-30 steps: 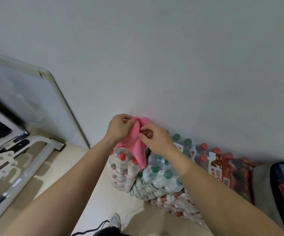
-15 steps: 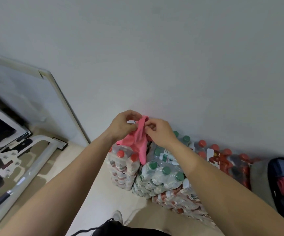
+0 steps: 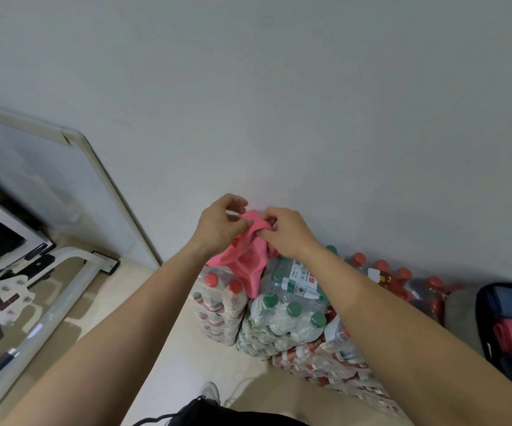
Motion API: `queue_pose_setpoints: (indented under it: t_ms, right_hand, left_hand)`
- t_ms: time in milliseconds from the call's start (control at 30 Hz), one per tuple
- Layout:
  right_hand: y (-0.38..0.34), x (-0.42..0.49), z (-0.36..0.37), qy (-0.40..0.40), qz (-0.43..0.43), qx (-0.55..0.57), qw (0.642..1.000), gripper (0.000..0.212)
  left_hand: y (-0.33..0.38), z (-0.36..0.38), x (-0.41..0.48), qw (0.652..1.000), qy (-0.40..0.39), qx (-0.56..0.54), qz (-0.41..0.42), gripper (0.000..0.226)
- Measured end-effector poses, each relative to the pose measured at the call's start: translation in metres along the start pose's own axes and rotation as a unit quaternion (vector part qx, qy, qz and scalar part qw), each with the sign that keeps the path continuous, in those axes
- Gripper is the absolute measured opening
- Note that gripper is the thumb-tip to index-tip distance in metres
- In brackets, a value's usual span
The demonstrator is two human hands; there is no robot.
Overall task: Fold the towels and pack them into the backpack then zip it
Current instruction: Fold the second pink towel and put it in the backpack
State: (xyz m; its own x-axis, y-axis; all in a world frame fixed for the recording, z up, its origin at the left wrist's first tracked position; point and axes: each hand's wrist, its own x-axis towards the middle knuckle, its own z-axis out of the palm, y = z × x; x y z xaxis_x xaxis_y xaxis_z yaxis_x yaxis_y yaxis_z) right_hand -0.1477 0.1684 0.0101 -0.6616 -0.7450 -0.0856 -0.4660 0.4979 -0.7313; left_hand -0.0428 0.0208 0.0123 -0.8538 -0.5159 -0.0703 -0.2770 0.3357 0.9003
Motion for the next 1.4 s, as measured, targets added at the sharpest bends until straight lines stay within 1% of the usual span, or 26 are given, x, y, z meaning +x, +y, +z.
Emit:
queue_pose_setpoints:
  t_ms: [67,100,133,167,200,267,300,367,400,467,533,600,633,667,767,800,867,933,1067,1167,1267,1333,1400]
  right_hand:
    - [-0.001,0.001,0.002,0.032,0.01,0.01,0.999,0.008]
    - [-0.001,0.002,0.003,0.042,0.014,0.011,0.999,0.009]
    - [-0.001,0.003,0.003,0.04,0.016,0.004,0.999,0.011]
    - [-0.001,0.003,0.002,0.021,0.015,-0.007,1.0,0.014]
    - [-0.003,0.003,0.0,-0.011,0.013,-0.017,1.0,0.019]
    - [-0.007,0.002,-0.004,-0.071,0.009,-0.016,0.997,0.032]
    - [-0.009,0.001,-0.006,-0.088,0.01,-0.001,0.996,0.036]
    - [-0.014,0.0,-0.007,-0.094,0.017,0.045,0.994,0.039]
    - [-0.016,0.002,-0.007,-0.083,0.012,0.052,0.995,0.037]
    - [-0.016,0.008,-0.005,-0.068,-0.015,0.006,0.998,0.035]
    - [-0.015,0.013,-0.005,-0.098,-0.021,-0.012,0.995,0.032]
    - [-0.015,0.014,-0.008,-0.119,-0.018,-0.019,0.993,0.018]
    - [-0.016,0.012,-0.01,-0.116,-0.02,-0.023,0.993,0.009]
    - [-0.016,0.011,-0.013,-0.104,-0.025,-0.016,0.994,0.006]
    - [-0.018,0.005,-0.025,-0.036,-0.036,0.033,0.998,0.012]
    - [-0.019,0.004,-0.03,-0.026,-0.039,0.039,0.998,0.014]
    - [-0.02,0.003,-0.045,-0.03,-0.042,0.032,0.998,0.022]
    - [-0.019,0.001,-0.063,-0.027,-0.037,0.026,0.999,0.023]
    - [-0.013,-0.002,-0.106,0.044,-0.036,0.013,0.998,0.031]
    - [-0.009,-0.008,-0.134,0.107,-0.039,-0.012,0.993,0.032]
    - [-0.003,-0.017,-0.16,0.15,-0.036,-0.055,0.986,0.038]
    - [0.001,-0.024,-0.174,0.153,-0.037,-0.08,0.984,0.041]
    - [0.008,-0.031,-0.184,0.141,-0.038,-0.08,0.986,0.034]
  left_hand:
    - [-0.008,0.0,-0.003,0.998,0.0,0.038,-0.055,0.026]
    - [-0.013,0.0,-0.004,0.997,-0.01,0.041,-0.07,0.024]
    - [-0.016,-0.001,-0.006,0.997,-0.015,0.039,-0.067,0.017]
    - [-0.017,-0.002,-0.008,0.998,-0.012,0.035,-0.056,0.009]
    - [-0.017,-0.004,-0.009,0.999,-0.004,0.034,-0.041,0.007]
    - [-0.014,-0.007,-0.01,0.999,0.008,0.037,-0.016,0.009]
    - [-0.013,-0.007,-0.01,0.999,0.009,0.045,-0.003,0.009]
    - [-0.01,-0.008,-0.01,0.997,0.002,0.068,0.024,0.008]
    - [-0.009,-0.008,-0.011,0.996,-0.006,0.075,0.038,0.008]
    - [-0.006,-0.008,-0.013,0.995,-0.016,0.072,0.059,0.006]
    - [-0.003,-0.01,-0.013,0.996,-0.008,0.056,0.069,0.006]
    - [0.0,-0.013,-0.012,0.997,-0.001,0.039,0.072,0.007]
    - [0.001,-0.014,-0.011,0.997,-0.001,0.034,0.072,0.007]
    - [0.003,-0.014,-0.011,0.997,-0.003,0.033,0.073,0.007]
    - [0.011,-0.012,-0.01,0.997,-0.013,0.037,0.068,0.01]
    - [0.014,-0.01,-0.011,0.997,-0.022,0.041,0.065,0.012]
    - [0.016,-0.008,-0.013,0.996,-0.042,0.057,0.057,0.016]
    - [0.014,-0.006,-0.015,0.994,-0.06,0.076,0.042,0.019]
    - [0.01,-0.003,-0.016,0.99,-0.08,0.111,0.017,0.024]
    - [0.015,-0.004,-0.012,0.987,-0.051,0.152,0.032,0.027]
    - [0.029,-0.012,0.001,0.985,0.018,0.163,0.051,0.025]
    - [0.048,-0.018,0.011,0.982,0.068,0.161,0.073,0.02]
    - [0.07,-0.019,0.021,0.976,0.098,0.161,0.107,0.019]
